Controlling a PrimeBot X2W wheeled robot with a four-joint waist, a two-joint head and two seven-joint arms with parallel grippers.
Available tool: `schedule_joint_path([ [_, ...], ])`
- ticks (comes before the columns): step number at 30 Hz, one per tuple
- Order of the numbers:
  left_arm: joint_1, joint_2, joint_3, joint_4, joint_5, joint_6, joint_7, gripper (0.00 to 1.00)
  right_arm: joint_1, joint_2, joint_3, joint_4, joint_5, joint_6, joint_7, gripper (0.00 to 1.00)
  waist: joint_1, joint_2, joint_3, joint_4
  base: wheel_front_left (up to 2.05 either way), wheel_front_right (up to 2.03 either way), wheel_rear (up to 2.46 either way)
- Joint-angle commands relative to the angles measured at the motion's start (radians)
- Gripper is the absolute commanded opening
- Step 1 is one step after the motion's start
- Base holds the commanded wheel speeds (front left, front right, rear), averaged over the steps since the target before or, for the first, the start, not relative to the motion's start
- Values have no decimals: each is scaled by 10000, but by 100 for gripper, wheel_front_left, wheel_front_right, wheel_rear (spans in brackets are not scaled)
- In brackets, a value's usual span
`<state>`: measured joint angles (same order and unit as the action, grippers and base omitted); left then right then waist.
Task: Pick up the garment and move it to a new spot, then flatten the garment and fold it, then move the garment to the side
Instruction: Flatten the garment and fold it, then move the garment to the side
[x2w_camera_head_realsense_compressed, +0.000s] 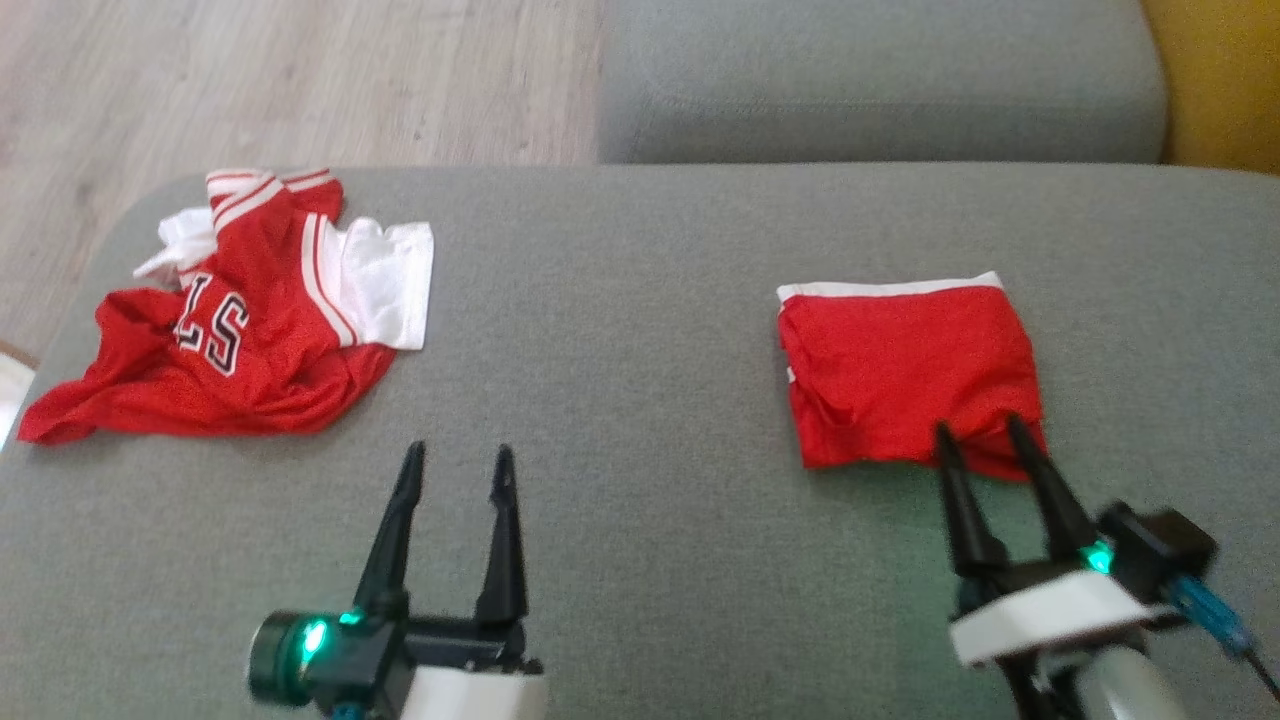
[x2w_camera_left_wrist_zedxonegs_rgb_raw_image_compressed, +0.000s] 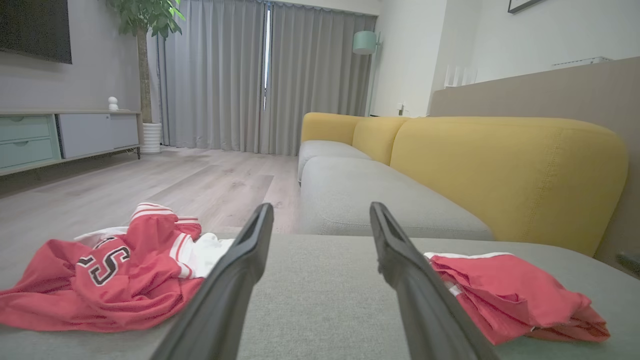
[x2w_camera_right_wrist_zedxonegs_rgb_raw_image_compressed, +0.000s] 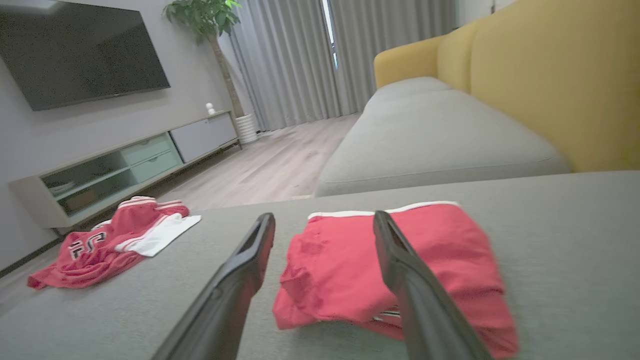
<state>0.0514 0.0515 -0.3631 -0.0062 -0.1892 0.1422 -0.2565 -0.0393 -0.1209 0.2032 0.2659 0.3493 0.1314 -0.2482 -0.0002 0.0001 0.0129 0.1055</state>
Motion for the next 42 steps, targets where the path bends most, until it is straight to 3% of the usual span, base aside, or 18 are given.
schedule_joint_path([
  [1, 20, -13, 545, -428, 206, 61, -53, 100, 246, -47, -282, -659, -413, -7, -133, 100, 2, -1, -208, -128, 0, 0, 0],
  [10, 1130, -13, 1287, -310, 751, -205, -53, 100, 1407, -21, -764, -1123, -1464, -7, -134, 100, 2, -1, -602, -336, 0, 0, 0],
  [42, 921, -13, 1103, 98, 640, -282, -53, 100, 1208, 133, -1018, -1012, -1241, -7, -135, 100, 2, -1, -598, -477, 0, 0, 0],
])
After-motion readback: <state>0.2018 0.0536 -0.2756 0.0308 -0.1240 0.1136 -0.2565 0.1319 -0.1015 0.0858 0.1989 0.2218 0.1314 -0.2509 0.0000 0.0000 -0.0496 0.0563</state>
